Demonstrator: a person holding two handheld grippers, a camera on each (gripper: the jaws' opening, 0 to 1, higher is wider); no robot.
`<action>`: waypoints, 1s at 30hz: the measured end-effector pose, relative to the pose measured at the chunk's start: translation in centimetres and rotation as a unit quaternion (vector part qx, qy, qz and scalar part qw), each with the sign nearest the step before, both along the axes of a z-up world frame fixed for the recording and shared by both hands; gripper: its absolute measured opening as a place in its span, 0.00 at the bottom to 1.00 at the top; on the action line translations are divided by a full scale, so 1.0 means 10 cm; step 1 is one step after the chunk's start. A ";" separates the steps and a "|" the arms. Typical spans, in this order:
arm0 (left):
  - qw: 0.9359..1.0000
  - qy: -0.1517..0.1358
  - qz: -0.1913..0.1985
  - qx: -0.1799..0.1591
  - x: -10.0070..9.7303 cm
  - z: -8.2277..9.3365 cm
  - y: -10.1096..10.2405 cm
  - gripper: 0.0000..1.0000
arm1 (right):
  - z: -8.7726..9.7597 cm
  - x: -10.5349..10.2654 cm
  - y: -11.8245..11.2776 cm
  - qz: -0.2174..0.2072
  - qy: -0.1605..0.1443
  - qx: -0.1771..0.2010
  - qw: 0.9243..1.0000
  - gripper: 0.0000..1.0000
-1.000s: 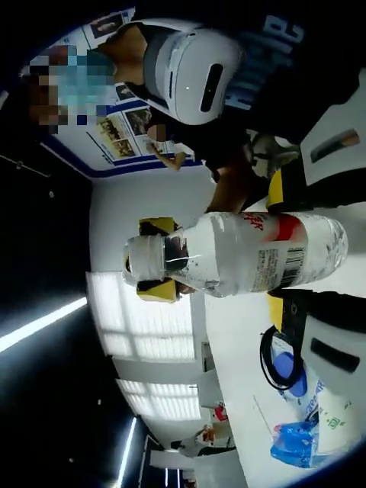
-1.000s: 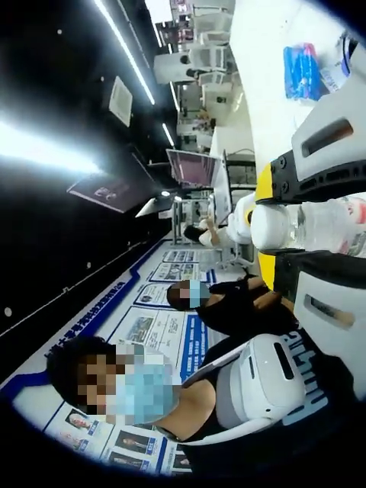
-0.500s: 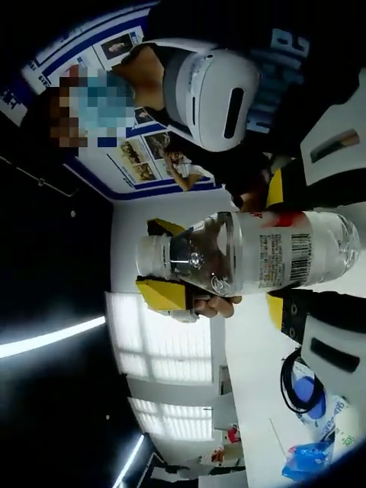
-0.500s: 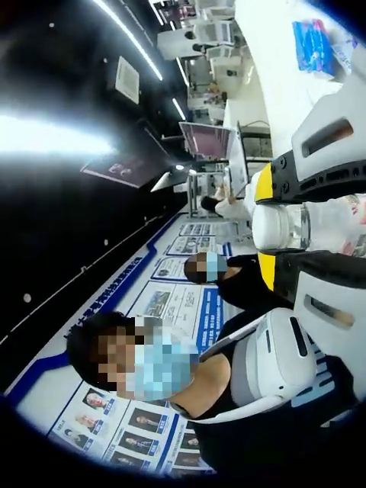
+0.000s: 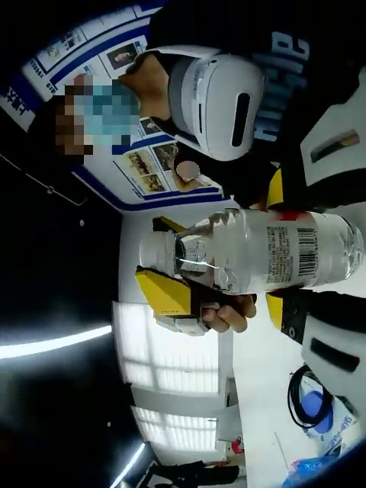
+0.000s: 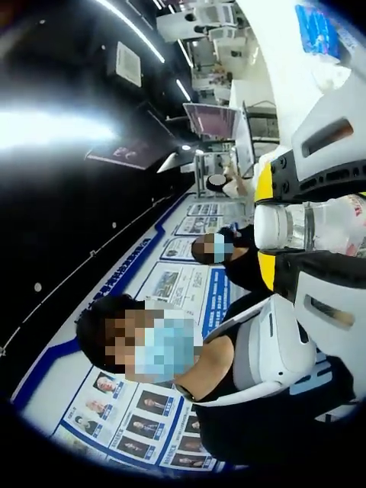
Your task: Arrange the tabletop items into an orderly group along one side of the table until the central work area is clear of visible clutter.
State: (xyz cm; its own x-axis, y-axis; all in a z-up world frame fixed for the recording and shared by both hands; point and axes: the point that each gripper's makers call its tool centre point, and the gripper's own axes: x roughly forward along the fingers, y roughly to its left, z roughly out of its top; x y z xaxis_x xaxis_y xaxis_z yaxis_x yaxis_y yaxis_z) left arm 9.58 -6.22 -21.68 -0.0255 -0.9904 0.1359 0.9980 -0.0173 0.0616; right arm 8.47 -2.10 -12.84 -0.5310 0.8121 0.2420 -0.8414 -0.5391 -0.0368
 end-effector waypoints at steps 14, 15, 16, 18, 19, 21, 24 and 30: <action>1.000 0.006 0.025 0.019 0.02 -0.09 -0.02 0.37 | -0.10 -0.01 0.01 -0.009 -0.011 -0.017 1.000 0.18; 0.999 0.008 0.025 0.017 0.02 -0.09 -0.01 0.37 | -0.10 -0.01 0.01 -0.011 -0.012 -0.017 1.000 0.18; 0.999 0.007 0.027 0.016 0.03 -0.09 -0.01 0.37 | -0.10 0.00 0.01 -0.012 -0.012 -0.018 1.000 0.18; 0.999 0.007 0.031 0.017 0.04 -0.10 -0.01 0.37 | -0.11 0.00 0.01 -0.015 -0.015 -0.020 1.000 0.18; 0.999 0.006 0.033 0.018 0.04 -0.10 -0.01 0.36 | -0.11 0.01 0.01 -0.017 -0.016 -0.020 1.000 0.18; 0.999 0.008 0.036 0.019 0.05 -0.11 0.00 0.36 | -0.12 0.02 0.01 -0.021 -0.016 -0.022 0.999 0.18; 0.998 0.029 0.047 0.011 0.11 -0.13 0.03 0.36 | -0.15 0.13 0.06 -0.055 -0.009 -0.038 0.998 0.19; 0.996 0.037 0.081 0.015 0.23 -0.19 0.12 0.35 | -0.22 0.24 0.10 -0.090 -0.017 -0.057 0.994 0.20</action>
State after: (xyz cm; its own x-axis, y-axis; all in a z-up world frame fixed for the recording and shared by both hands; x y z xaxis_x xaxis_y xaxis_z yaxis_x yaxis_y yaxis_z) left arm 11.91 -5.07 -23.62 0.1429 -0.9845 0.1021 0.9897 0.1426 -0.0098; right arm 10.90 -1.06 -15.03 -0.3800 0.9162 0.1271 -0.9243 -0.3815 -0.0132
